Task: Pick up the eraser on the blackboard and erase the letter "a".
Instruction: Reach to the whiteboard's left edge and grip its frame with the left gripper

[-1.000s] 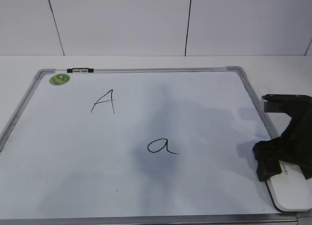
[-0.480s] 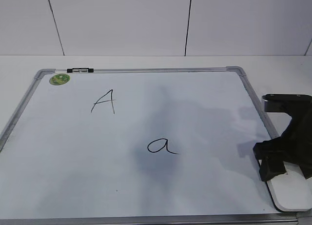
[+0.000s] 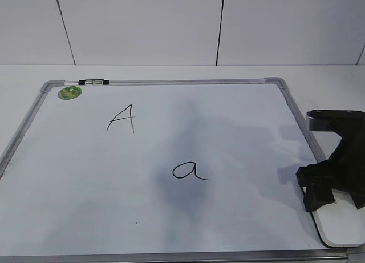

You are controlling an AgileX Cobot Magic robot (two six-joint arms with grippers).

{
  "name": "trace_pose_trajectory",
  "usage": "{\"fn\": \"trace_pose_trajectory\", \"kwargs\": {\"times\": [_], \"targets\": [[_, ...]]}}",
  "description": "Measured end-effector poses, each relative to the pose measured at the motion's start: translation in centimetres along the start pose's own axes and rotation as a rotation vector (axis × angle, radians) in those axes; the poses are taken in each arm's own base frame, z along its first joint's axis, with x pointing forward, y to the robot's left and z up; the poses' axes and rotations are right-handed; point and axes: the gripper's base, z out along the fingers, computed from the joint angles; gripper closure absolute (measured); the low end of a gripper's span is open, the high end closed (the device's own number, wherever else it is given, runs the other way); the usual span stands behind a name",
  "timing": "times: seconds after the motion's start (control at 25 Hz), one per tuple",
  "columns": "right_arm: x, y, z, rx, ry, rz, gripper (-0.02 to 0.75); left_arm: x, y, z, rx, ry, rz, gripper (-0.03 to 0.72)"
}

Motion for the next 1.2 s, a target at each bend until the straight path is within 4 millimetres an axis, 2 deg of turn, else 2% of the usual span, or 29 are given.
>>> {"fn": "trace_pose_trajectory", "kwargs": {"times": [0.56,0.84,1.08,1.2], "targets": [[-0.3,0.0,-0.4,-0.003,-0.07,-0.011,0.208,0.0,0.0,0.0,0.0,0.0,0.0,0.425],[0.1,-0.1,-2.4,-0.017,-0.133,-0.015,0.208,0.0,0.0,0.0,0.0,0.0,0.0,0.425],[1.8,-0.4,-4.9,-0.012,-0.11,-0.017,0.209,0.0,0.0,0.0,0.0,0.0,0.0,0.425],[2.8,-0.7,-6.9,-0.019,-0.144,-0.019,0.209,0.0,0.0,0.0,0.0,0.0,0.0,0.425]]}}
